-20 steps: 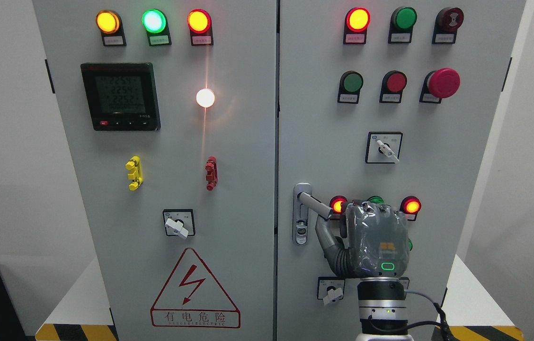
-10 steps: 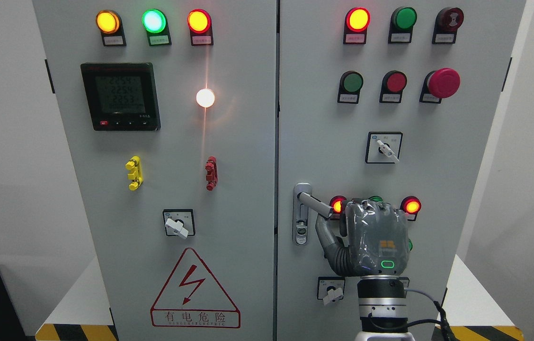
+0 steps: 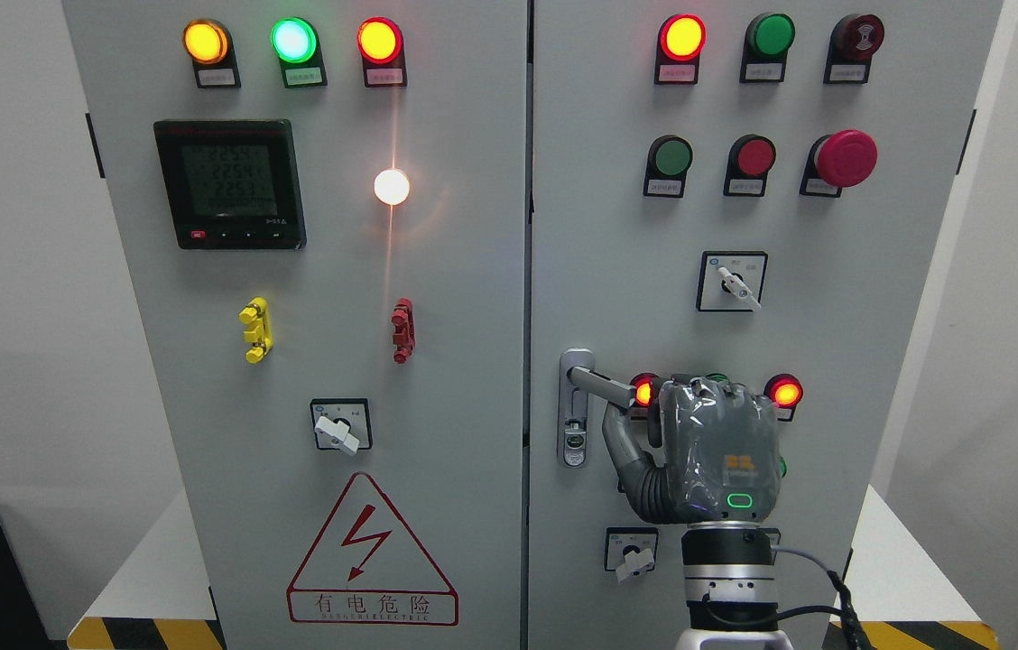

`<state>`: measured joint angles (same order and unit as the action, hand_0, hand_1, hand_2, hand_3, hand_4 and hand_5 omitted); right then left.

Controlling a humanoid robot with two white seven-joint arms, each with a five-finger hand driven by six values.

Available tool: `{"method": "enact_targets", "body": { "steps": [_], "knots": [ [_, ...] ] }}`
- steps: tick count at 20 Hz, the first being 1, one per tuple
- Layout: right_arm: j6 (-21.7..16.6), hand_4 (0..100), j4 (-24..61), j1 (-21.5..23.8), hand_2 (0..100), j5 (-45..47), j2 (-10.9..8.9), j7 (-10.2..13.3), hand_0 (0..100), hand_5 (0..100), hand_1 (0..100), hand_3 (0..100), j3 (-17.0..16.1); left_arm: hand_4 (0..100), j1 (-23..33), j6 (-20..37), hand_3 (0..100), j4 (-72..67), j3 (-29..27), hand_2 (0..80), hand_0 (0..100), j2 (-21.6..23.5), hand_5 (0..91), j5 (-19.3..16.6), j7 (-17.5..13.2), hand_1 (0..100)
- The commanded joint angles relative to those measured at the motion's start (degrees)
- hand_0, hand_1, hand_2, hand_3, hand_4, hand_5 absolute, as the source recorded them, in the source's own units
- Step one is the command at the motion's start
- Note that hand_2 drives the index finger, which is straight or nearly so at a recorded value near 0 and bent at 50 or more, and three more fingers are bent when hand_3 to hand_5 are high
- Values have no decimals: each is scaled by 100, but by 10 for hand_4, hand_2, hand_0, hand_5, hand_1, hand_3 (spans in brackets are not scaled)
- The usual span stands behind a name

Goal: Release door handle

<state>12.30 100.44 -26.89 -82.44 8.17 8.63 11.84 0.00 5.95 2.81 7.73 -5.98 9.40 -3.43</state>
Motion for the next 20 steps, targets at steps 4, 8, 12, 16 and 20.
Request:
{"method": "enact_targets", "body": {
  "steps": [4, 8, 12, 16, 20],
  "knots": [
    [0, 985, 2, 0, 942, 0, 9, -1, 601, 1000, 387, 1000, -7, 0, 44, 3, 0, 0, 0, 0, 120, 0, 0, 0, 0, 556],
    [0, 985, 2, -1, 942, 9, 9, 7, 601, 1000, 387, 1000, 2, 0, 53, 3, 0, 0, 0, 0, 120, 0, 0, 0, 0, 556],
    [0, 985, 2, 0, 944, 9, 9, 7, 602, 1000, 385, 1000, 2, 0, 53, 3, 0, 0, 0, 0, 120, 0, 0, 0, 0, 556],
    [-9, 985, 2, 26, 942, 9, 9, 25, 602, 1000, 385, 1000, 2, 0, 53, 3, 0, 0, 0, 0, 120, 0, 0, 0, 0, 556],
    [-9, 985, 2, 43, 944, 9, 9, 42, 603, 1000, 384, 1000, 2, 0, 44, 3, 0, 0, 0, 0, 120, 0, 0, 0, 0, 556]
  ]
}}
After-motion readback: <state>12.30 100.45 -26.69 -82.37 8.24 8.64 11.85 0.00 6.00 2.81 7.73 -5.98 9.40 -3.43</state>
